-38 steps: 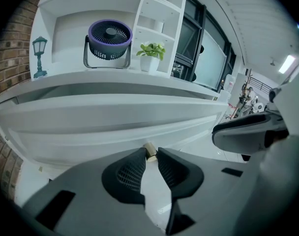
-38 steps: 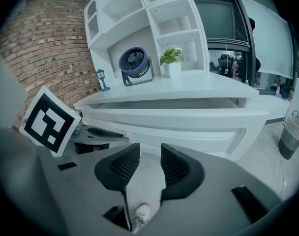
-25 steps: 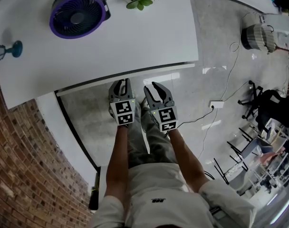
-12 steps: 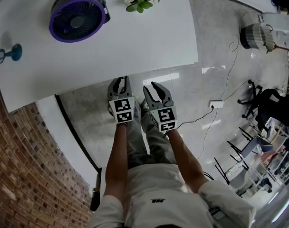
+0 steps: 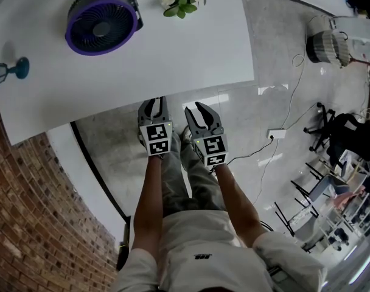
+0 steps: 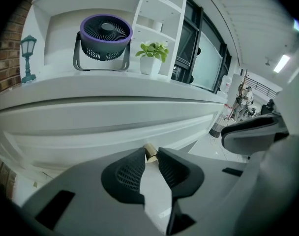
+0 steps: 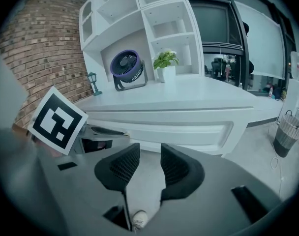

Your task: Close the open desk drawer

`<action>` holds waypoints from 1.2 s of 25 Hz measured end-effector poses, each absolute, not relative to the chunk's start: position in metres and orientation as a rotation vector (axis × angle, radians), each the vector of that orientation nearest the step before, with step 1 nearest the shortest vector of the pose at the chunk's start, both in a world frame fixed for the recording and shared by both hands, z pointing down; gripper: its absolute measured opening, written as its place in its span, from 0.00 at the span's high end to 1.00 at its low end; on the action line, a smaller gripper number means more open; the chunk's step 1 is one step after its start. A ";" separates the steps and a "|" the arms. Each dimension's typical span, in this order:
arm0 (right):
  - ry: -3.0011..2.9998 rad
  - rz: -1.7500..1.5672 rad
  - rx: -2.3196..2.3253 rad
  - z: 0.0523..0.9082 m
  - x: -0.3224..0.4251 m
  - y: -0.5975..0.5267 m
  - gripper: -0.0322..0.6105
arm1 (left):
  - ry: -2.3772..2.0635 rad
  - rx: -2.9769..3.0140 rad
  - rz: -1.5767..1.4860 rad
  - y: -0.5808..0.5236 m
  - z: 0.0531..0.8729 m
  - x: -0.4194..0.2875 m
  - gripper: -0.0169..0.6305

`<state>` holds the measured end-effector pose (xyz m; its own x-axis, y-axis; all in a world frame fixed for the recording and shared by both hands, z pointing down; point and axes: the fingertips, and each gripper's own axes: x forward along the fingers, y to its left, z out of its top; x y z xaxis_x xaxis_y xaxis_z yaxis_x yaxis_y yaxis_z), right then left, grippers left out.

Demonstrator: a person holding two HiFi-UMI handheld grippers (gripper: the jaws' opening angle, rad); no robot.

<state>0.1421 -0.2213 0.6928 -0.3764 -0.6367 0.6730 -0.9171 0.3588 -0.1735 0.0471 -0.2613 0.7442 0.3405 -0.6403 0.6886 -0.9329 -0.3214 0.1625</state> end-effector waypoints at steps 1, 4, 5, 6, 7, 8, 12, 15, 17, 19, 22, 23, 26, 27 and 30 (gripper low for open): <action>-2.125 0.733 1.350 0.692 0.142 -0.222 0.74 | -1.371 2.073 0.703 -0.261 0.744 0.047 0.82; -2.122 0.722 1.347 0.689 0.143 -0.222 0.74 | -1.367 2.088 0.714 -0.261 0.744 0.048 0.82; -2.128 0.721 1.350 0.686 0.141 -0.223 0.74 | -1.367 2.088 0.723 -0.261 0.745 0.047 0.81; -2.134 0.720 1.350 0.683 0.140 -0.223 0.74 | -1.366 2.085 0.734 -0.260 0.746 0.046 0.80; -2.136 0.719 1.345 0.682 0.139 -0.222 0.73 | -1.364 2.081 0.744 -0.260 0.746 0.045 0.78; -2.138 0.715 1.340 0.679 0.138 -0.221 0.73 | -1.361 2.078 0.749 -0.259 0.745 0.044 0.77; -2.159 0.685 1.343 0.660 0.135 -0.220 0.73 | -1.346 2.088 0.734 -0.251 0.732 0.040 0.73; -2.172 0.650 1.354 0.642 0.134 -0.218 0.73 | -1.350 2.100 0.707 -0.242 0.716 0.034 0.72; -2.184 0.624 1.352 0.627 0.132 -0.213 0.73 | -1.357 2.110 0.681 -0.234 0.699 0.029 0.71; -2.201 0.602 1.345 0.610 0.131 -0.208 0.73 | -1.369 2.126 0.652 -0.226 0.678 0.025 0.71; -2.228 0.578 1.361 0.584 0.132 -0.203 0.73 | -1.391 2.167 0.611 -0.220 0.644 0.022 0.71; -2.235 0.578 1.371 0.575 0.132 -0.200 0.73 | -1.396 2.183 0.599 -0.217 0.632 0.021 0.71; -2.252 0.565 1.398 0.550 0.132 -0.190 0.73 | -1.408 2.224 0.575 -0.204 0.597 0.018 0.71; -2.260 0.547 1.406 0.541 0.131 -0.188 0.73 | -1.412 2.237 0.569 -0.201 0.587 0.016 0.71; -2.287 0.472 1.408 0.518 0.125 -0.184 0.73 | -1.425 2.273 0.547 -0.193 0.562 0.012 0.71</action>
